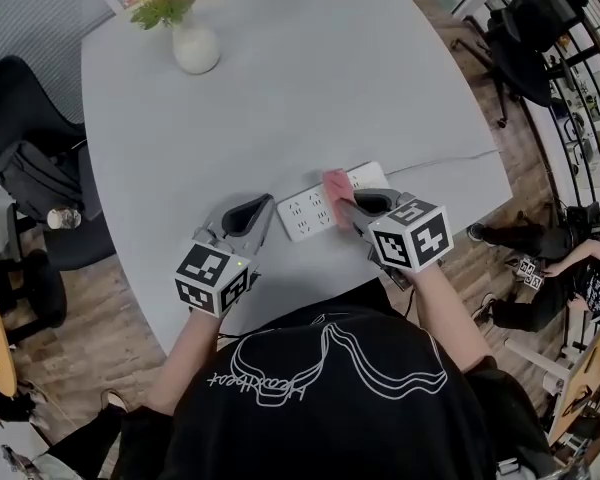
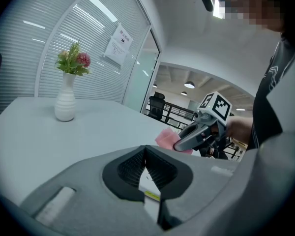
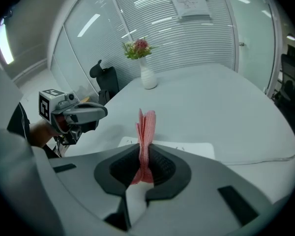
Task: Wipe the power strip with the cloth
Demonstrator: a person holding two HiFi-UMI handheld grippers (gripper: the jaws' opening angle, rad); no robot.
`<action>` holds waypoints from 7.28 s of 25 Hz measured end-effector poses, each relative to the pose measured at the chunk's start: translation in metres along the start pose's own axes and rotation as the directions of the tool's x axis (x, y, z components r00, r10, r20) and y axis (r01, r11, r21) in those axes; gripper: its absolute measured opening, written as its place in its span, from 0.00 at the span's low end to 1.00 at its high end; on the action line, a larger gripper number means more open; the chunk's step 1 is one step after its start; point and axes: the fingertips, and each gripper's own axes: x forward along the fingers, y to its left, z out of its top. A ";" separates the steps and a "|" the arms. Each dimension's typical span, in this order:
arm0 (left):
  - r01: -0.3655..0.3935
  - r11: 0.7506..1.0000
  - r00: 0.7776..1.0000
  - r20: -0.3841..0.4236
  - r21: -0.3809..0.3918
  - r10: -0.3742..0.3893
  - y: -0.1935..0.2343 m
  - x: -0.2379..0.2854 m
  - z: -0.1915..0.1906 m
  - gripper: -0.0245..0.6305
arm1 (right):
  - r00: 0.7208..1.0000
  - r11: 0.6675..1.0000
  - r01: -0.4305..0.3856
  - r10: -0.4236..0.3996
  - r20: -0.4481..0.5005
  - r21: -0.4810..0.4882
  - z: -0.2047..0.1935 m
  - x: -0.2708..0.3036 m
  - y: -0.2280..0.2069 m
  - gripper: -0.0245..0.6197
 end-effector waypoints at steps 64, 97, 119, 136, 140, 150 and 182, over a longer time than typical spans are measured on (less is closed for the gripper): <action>0.071 0.997 0.997 0.003 0.028 -0.071 -0.008 -0.003 -0.012 0.06 | 0.994 0.996 0.065 -0.059 -0.088 0.063 -0.038 0.028 -0.024 0.12; 0.024 1.000 0.999 -0.032 0.008 -0.024 0.003 0.020 -0.016 0.06 | 0.984 0.968 0.107 -0.136 0.114 0.228 -0.012 -0.029 -0.075 0.11; -0.076 0.997 0.997 -0.025 -0.032 0.076 0.019 -0.033 -0.046 0.06 | 0.985 0.983 -0.174 0.173 0.017 0.056 -0.015 0.059 0.066 0.11; -0.062 0.998 0.998 -0.001 -0.034 0.062 0.022 -0.039 -0.041 0.06 | 0.991 0.992 -0.125 0.126 -0.051 0.024 -0.025 0.076 0.067 0.11; -0.052 0.998 0.999 0.000 -0.027 0.052 0.022 -0.035 -0.039 0.06 | 0.991 0.992 -0.122 0.124 -0.053 0.034 -0.026 0.076 0.063 0.11; -0.011 1.000 1.000 0.000 -0.023 0.011 0.013 -0.014 -0.027 0.06 | 0.995 0.996 -0.071 0.075 -0.061 0.056 -0.029 0.059 0.032 0.11; 0.110 0.994 0.993 -0.046 -0.017 -0.110 -0.019 0.034 -0.020 0.06 | 0.971 0.963 0.237 -0.233 -0.046 0.126 -0.046 -0.013 -0.104 0.12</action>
